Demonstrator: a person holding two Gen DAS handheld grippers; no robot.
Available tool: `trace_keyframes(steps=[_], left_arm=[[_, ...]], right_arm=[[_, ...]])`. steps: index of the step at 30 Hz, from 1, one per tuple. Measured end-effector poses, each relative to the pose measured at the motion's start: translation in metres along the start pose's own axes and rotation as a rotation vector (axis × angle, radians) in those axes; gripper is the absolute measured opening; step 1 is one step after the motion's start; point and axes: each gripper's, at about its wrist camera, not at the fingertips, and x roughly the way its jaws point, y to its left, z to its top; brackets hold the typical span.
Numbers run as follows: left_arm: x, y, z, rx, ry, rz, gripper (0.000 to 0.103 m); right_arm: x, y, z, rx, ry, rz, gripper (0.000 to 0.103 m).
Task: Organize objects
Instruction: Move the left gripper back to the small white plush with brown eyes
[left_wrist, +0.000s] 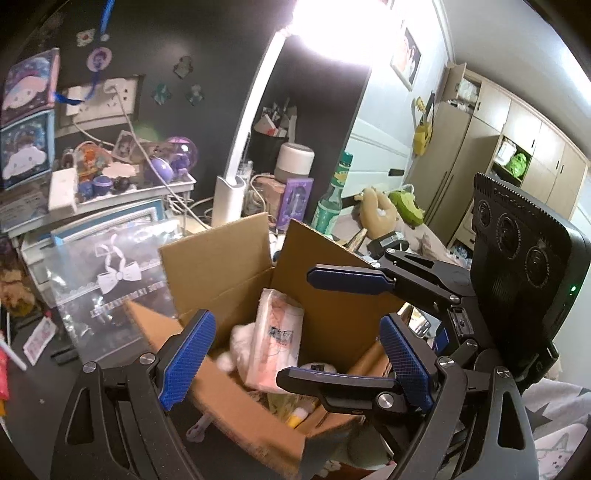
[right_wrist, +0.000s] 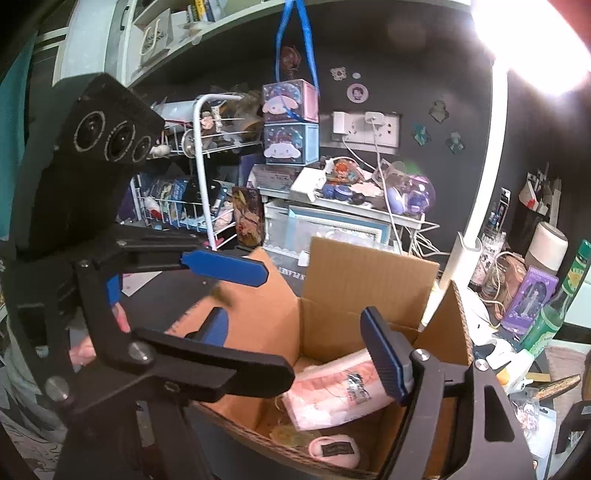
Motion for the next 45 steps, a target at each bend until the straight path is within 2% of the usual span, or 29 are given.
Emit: trace_keyframes(steps=[7,14,21,25,31,40,45], left_arm=[[-0.038,0.02,-0.017,-0.034,-0.061,0.022,0.091],[-0.086,0.051,-0.045,-0.087,-0.128,0.072,0.092],[-0.127,0.103,-0.085,-0.201,-0.17,0.174,0.092],[-0.136,0.136,-0.11,-0.28,-0.162,0.228,0.092],[-0.134,0.168,-0.135,-0.353,-0.14,0.246,0.092],[-0.123,0.194,-0.149,-0.401,-0.111,0.24,0.092],[-0.12,0.202,-0.151,-0.412,-0.102,0.239,0.092]], right_arm=[[0.006,0.035,0.014,-0.051,-0.003,0.03,0.072],[0.025,0.088,0.029,-0.128,0.006,0.095,0.072],[0.063,0.14,0.035,-0.183,0.056,0.182,0.072],[0.101,0.161,0.03,-0.179,0.127,0.231,0.072],[0.165,0.157,0.012,-0.057,0.274,0.277,0.072],[0.24,0.122,-0.011,0.065,0.376,0.154,0.072],[0.261,0.109,-0.013,0.086,0.376,0.106,0.072]])
